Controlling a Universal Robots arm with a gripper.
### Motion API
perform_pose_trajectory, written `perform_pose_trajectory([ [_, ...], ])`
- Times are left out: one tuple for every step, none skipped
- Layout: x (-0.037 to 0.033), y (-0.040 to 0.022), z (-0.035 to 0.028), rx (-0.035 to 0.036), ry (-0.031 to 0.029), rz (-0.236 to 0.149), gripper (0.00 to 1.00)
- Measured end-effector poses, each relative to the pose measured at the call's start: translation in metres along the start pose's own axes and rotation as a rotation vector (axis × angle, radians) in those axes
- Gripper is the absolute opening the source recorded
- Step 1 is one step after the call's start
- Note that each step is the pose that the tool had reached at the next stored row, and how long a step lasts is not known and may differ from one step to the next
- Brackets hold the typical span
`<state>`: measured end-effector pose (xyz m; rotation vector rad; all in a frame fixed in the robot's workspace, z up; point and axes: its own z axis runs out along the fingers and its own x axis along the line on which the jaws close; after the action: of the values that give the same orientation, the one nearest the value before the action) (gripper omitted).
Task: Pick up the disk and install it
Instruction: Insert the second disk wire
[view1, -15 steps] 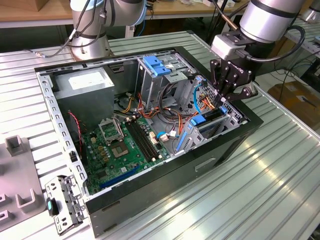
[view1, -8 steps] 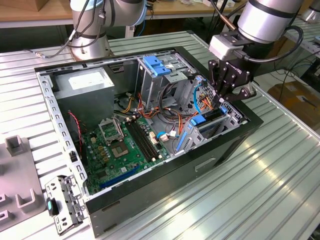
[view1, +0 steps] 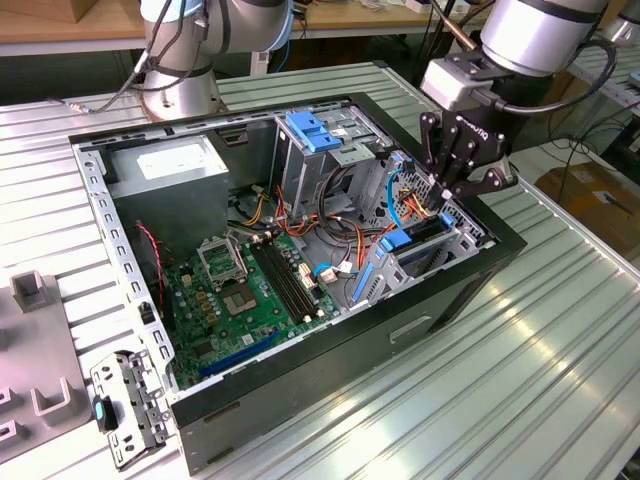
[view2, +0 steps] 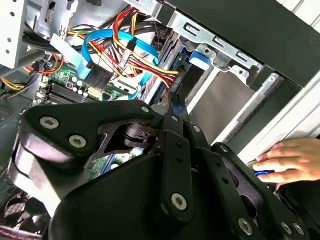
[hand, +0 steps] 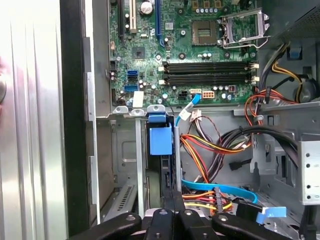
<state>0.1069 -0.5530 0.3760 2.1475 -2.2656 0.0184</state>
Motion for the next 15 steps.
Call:
perform_pose_trajectory([
  [0.0001,0.0,-0.005,0.0,0.0,0.0,0.11],
  [0.0002,0.0001,-0.0079,0.0,-0.0001,0.0,0.11],
  [0.0002,0.0001,-0.0103,0.0,-0.0002,0.0,0.11],
  [0.0003,0.0001,-0.0135,0.0,-0.0001,0.0,0.11],
  [0.0003,0.0001,-0.0152,0.0,0.0001,0.0,0.11],
  [0.0003,0.0001,-0.017,0.0,0.0,0.0,0.11],
  [0.0003,0.0001,-0.0188,0.0,0.0007,0.0,0.11],
  [-0.0001,0.0001,-0.0218,0.0001,0.0024,0.0,0.11],
  [-0.0044,0.0004,-0.0237,0.0004,0.0087,0.0,0.11],
  [-0.0093,0.0006,-0.025,0.0009,0.0172,0.0,0.11],
  [-0.0143,0.0009,-0.0255,0.0011,0.0234,0.0,0.11],
  [-0.0171,0.001,-0.0257,0.0001,0.0258,0.0,0.11],
  [-0.0192,0.0011,-0.0258,-0.0012,0.0274,0.0,0.11],
  [-0.0239,0.0014,-0.0259,-0.003,0.0306,0.0,0.11],
  [-0.0271,0.0014,-0.026,-0.0036,0.0327,0.0,0.11],
])
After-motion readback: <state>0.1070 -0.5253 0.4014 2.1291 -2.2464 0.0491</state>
